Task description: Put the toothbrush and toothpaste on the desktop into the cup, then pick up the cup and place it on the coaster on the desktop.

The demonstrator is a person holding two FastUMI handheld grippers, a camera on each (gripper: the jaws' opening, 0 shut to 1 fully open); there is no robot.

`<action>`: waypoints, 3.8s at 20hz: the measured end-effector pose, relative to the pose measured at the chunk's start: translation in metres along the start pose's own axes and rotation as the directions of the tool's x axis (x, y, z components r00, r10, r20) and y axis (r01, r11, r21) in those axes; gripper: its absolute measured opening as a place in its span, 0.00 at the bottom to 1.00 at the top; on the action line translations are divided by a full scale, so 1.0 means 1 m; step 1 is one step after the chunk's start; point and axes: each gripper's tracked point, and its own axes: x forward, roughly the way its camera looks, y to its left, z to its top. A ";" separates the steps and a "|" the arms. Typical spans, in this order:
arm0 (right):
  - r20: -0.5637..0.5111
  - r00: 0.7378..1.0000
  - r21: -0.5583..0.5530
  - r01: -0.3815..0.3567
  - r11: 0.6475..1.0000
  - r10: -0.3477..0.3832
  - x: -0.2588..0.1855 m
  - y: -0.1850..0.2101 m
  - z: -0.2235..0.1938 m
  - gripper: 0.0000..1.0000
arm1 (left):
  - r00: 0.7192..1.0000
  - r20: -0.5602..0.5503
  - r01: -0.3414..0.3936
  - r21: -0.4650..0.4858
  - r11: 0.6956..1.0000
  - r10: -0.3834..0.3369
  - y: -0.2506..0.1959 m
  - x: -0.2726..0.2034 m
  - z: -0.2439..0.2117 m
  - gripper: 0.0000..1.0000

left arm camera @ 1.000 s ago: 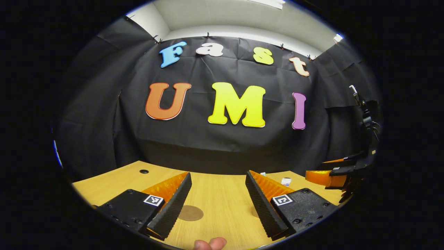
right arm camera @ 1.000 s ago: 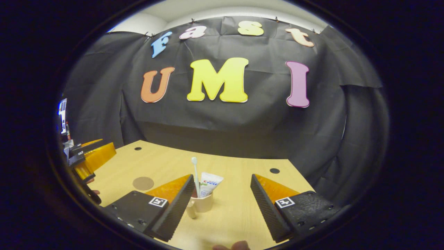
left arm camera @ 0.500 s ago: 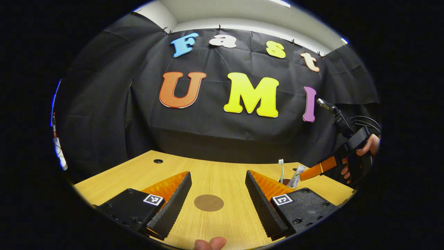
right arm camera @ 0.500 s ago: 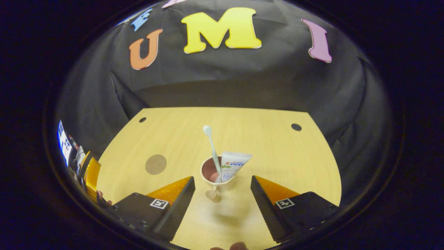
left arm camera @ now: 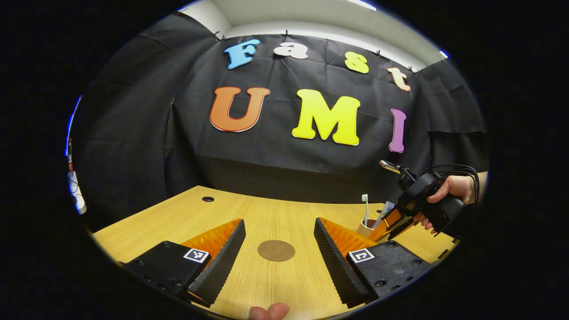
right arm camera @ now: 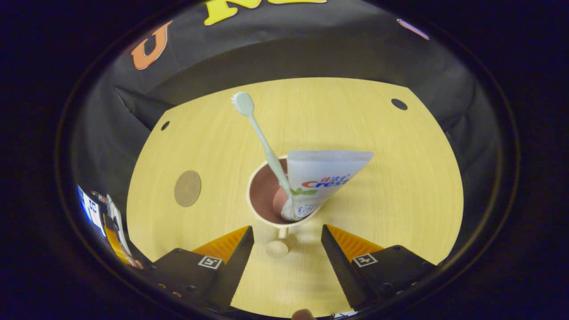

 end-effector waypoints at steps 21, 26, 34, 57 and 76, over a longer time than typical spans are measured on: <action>-0.170 0.978 -0.010 0.118 0.993 -0.118 0.030 -0.004 -0.006 0.48 | 0.998 -0.066 0.004 -0.066 0.998 -0.009 0.035 -0.001 -0.043 0.98; -0.208 0.968 -0.045 0.133 0.990 -0.140 0.026 -0.009 -0.022 0.30 | 0.998 -0.066 0.019 -0.063 0.998 -0.023 0.029 -0.004 -0.045 1.00; -0.170 0.975 -0.069 0.134 0.989 -0.144 0.026 -0.008 -0.014 0.27 | 0.998 -0.055 0.020 -0.047 0.999 -0.022 0.029 -0.007 -0.043 0.98; -0.297 0.944 -0.144 0.105 0.984 -0.144 0.013 -0.022 -0.063 0.26 | 0.998 -0.046 0.044 -0.009 0.999 -0.045 0.005 -0.008 -0.049 0.98; -0.249 0.960 -0.141 0.094 0.986 -0.127 0.005 -0.018 -0.051 0.14 | 0.998 -0.022 0.055 -0.015 0.998 -0.055 -0.002 -0.009 -0.041 0.98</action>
